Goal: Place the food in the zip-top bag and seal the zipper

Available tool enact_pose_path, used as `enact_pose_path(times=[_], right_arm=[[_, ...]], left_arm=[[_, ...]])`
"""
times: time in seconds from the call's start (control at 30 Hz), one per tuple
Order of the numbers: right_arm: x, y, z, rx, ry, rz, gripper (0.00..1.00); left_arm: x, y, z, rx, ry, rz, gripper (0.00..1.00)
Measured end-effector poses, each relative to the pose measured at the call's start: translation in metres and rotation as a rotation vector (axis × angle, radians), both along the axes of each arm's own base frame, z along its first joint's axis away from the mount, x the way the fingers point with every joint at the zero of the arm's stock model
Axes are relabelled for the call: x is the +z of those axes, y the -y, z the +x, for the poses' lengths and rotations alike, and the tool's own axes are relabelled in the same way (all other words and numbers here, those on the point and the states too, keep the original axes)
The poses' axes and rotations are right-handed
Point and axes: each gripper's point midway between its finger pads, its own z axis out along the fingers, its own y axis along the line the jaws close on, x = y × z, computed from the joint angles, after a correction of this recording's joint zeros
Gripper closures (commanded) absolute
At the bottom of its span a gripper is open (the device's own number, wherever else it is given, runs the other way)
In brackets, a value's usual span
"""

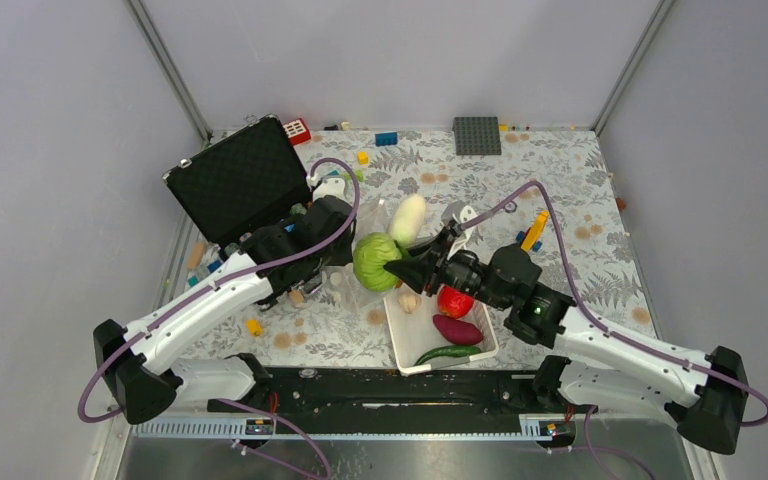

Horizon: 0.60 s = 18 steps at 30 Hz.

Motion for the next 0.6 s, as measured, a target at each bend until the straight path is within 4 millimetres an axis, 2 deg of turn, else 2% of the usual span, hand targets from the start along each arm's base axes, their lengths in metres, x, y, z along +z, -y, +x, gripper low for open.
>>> enact_pose_path(times=[0.2,0.6], right_arm=[[-0.002,-0.015,0.009,-0.004,-0.020,0.055,0.96],[-0.024,-0.019,0.025,-0.093,-0.085,0.030,0.96]], left_arm=[[0.000,-0.004,0.002,0.017,-0.006,-0.004,1.00],[-0.014,-0.015,0.000,0.050,-0.029,0.014,1.00]])
